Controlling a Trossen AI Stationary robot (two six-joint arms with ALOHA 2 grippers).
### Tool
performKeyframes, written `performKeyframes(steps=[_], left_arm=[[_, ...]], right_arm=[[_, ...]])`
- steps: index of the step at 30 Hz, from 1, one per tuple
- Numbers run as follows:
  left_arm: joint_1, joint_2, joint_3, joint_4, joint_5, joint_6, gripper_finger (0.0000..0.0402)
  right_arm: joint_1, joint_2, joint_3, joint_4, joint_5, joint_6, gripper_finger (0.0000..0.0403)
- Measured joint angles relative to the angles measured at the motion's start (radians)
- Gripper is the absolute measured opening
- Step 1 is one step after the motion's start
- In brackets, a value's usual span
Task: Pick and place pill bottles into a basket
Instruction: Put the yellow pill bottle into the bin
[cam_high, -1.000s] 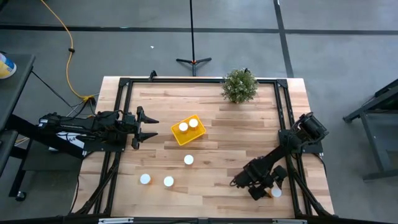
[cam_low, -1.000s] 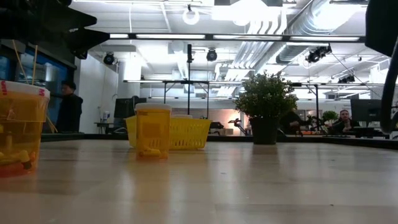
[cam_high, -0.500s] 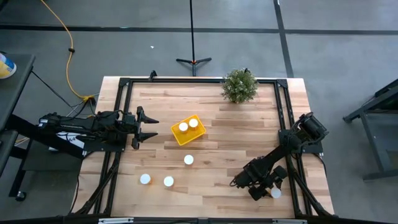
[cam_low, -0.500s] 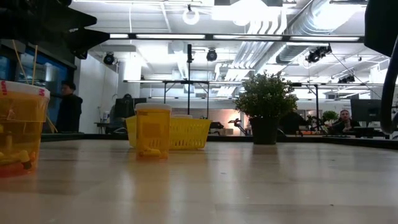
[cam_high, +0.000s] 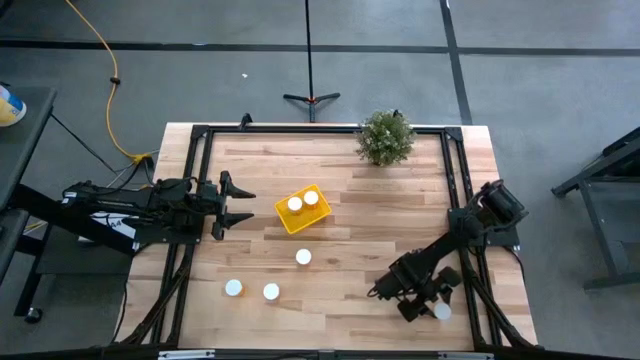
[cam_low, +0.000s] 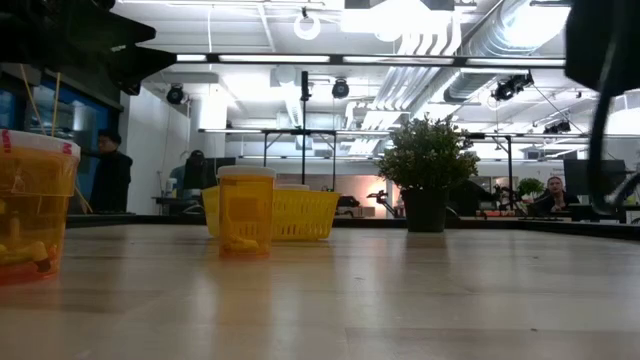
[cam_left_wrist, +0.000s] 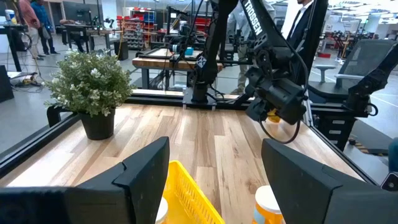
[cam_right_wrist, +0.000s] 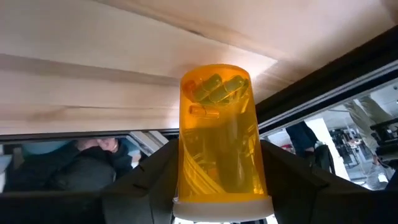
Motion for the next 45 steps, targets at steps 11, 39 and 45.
performKeyframes(steps=[11,39,45], left_arm=[[0.000,0.000,0.000,0.000,0.000,0.000,0.0289],[0.000,0.000,0.000,0.000,0.000,-0.001,0.0289],[0.000,0.000,0.000,-0.005,0.000,-0.008,0.0289]], right_arm=[[-0.091,0.000,0.134,-0.081,0.144,-0.117,0.0193],[-0.502,0.000,0.649,-0.209,0.704,-0.669,0.0191],[-0.605,0.000,0.676,-0.140,0.687,-0.833,0.0192]])
